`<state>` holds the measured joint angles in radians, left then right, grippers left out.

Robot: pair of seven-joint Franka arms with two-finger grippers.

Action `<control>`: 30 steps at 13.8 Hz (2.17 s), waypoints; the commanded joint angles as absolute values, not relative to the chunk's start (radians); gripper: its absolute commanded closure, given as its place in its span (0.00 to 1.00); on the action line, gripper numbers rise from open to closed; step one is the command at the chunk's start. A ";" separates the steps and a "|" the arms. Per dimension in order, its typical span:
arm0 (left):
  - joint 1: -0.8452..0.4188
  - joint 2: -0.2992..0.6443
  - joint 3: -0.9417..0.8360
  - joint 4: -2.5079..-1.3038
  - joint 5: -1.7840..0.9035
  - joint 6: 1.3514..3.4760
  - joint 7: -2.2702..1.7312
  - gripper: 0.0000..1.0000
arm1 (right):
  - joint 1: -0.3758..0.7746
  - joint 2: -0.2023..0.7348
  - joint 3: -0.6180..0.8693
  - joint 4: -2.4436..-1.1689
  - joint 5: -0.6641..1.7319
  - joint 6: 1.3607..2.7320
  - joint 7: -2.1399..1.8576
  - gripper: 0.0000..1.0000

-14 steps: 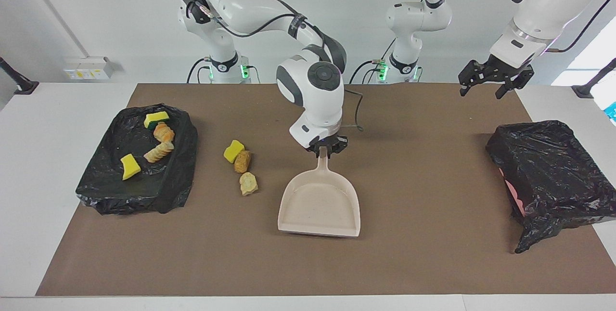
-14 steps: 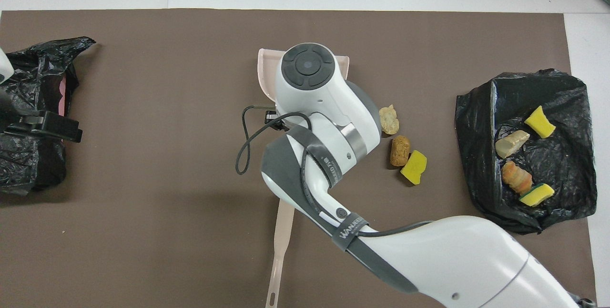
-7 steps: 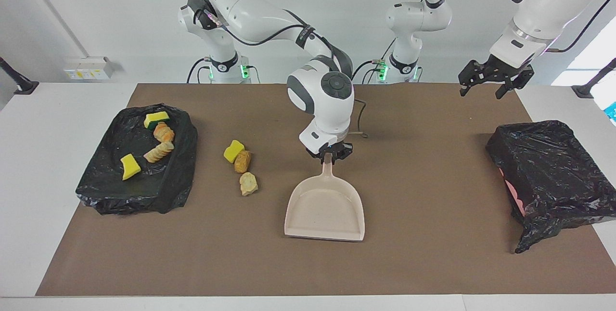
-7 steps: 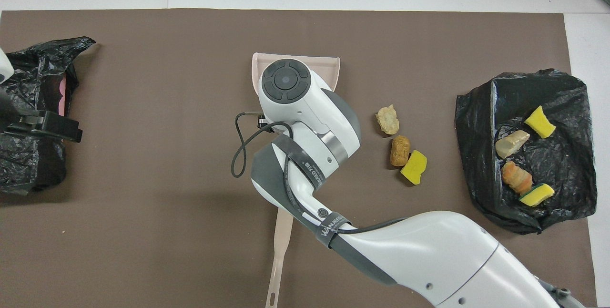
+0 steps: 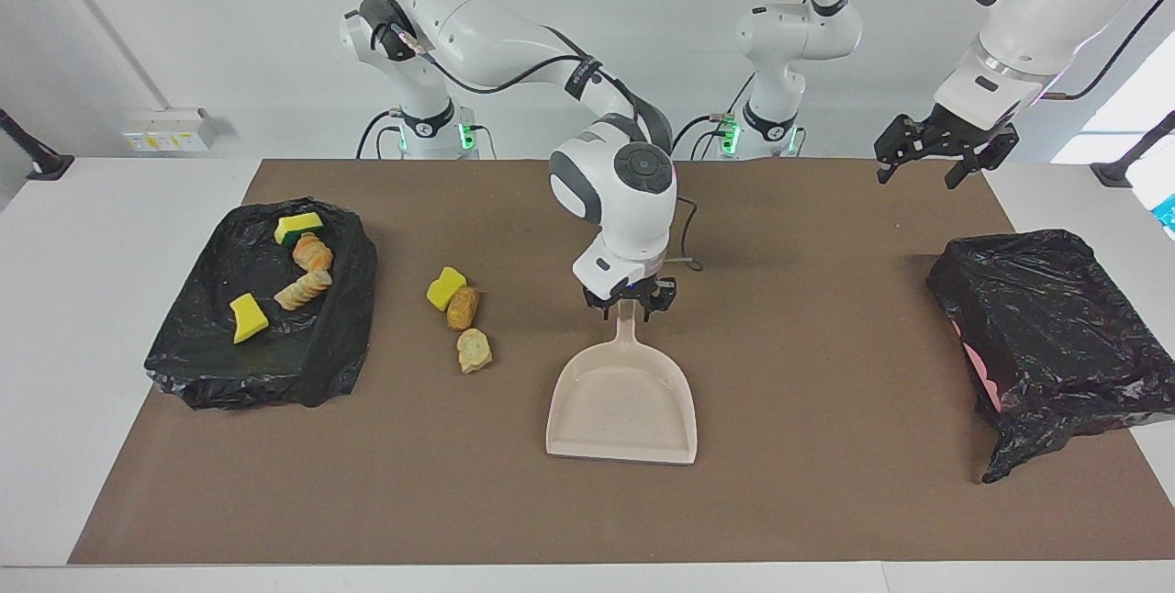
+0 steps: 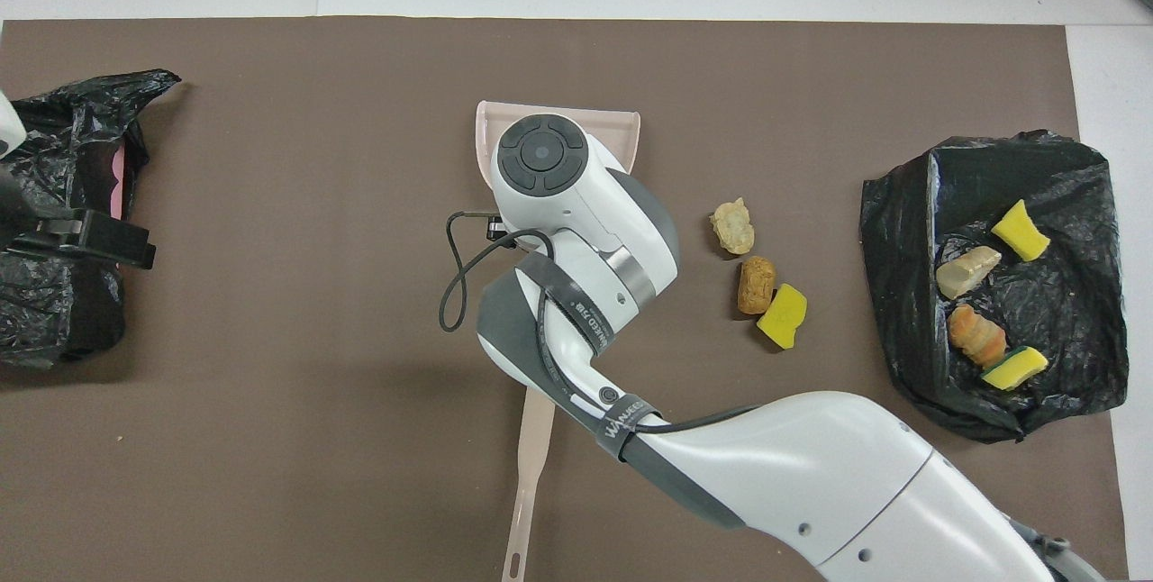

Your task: Sweep and dump trash in bin

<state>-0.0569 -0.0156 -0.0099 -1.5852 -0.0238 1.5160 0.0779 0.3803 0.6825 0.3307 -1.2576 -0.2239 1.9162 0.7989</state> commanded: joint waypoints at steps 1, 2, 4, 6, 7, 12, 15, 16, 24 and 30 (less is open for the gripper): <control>-0.054 -0.020 -0.011 -1.588 -0.009 1.514 0.089 0.00 | 0.354 0.625 0.341 -1.275 -0.216 1.867 0.802 0.00; -0.054 -0.020 -0.011 -1.588 -0.009 1.514 0.089 0.00 | 0.332 0.605 0.342 -1.281 -0.192 1.844 0.799 0.00; -0.054 -0.020 -0.011 -1.588 -0.009 1.514 0.089 0.00 | 0.276 0.548 0.342 -1.295 -0.118 1.815 0.753 0.00; -0.054 -0.020 -0.011 -1.588 -0.009 1.514 0.089 0.00 | 0.278 0.476 0.342 -1.324 -0.065 1.760 0.741 0.00; -0.054 -0.020 -0.011 -1.588 -0.009 1.514 0.089 0.00 | 0.281 0.435 0.342 -1.365 -0.063 1.741 0.745 0.00; -0.054 -0.020 -0.011 -1.588 -0.009 1.516 0.089 0.00 | 0.336 0.267 0.344 -1.632 0.096 1.810 0.793 0.00; -0.054 -0.020 -0.011 -1.588 -0.009 1.516 0.089 0.00 | 0.414 0.128 0.344 -1.901 0.163 1.968 0.839 0.00; -0.055 -0.020 -0.011 -1.588 -0.009 1.516 0.089 0.00 | 0.443 0.089 0.344 -1.978 0.169 2.002 0.865 0.00; -0.055 -0.020 -0.011 -1.588 -0.009 1.514 0.089 0.00 | 0.612 0.044 0.344 -2.256 0.244 2.229 1.011 0.00; -0.054 -0.020 -0.011 -1.588 -0.009 1.514 0.087 0.00 | 0.614 0.043 0.344 -2.256 0.245 2.227 1.011 0.78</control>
